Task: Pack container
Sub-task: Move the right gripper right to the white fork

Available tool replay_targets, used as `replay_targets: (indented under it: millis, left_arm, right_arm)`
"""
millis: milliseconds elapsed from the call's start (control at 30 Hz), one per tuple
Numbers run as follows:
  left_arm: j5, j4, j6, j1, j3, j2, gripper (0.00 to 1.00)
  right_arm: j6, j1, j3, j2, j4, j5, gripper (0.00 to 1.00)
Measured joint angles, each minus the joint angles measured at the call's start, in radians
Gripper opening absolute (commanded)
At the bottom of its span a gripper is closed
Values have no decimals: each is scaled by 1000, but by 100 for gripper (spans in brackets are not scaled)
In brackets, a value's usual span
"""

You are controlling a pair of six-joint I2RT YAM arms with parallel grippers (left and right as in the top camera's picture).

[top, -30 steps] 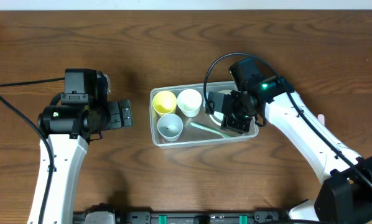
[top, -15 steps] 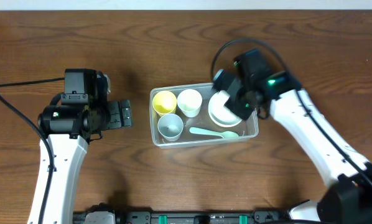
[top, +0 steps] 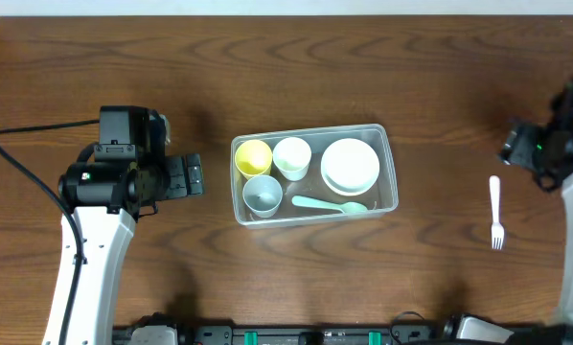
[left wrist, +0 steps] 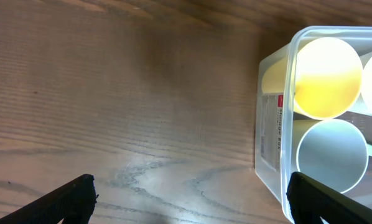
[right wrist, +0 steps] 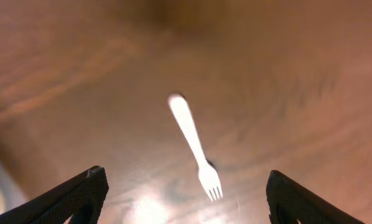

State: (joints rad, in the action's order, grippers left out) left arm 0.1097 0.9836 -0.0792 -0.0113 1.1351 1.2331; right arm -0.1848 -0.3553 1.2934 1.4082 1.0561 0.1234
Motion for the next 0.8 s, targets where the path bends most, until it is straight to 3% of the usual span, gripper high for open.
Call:
replay_targets:
  millis: [233,400,800]
  left_arm:
    - [0,0,0,0,0,0,98]
    - [0,0,0,0,0,0,98]
    - [0,0,0,0,0,0,98]
  right_arm:
    - [-28,-175,-288,48,-119,-80,85]
    - [-24,-195,-452,65,-227,-107,85]
    - [-23,-195,-614,64,-491,-128,84]
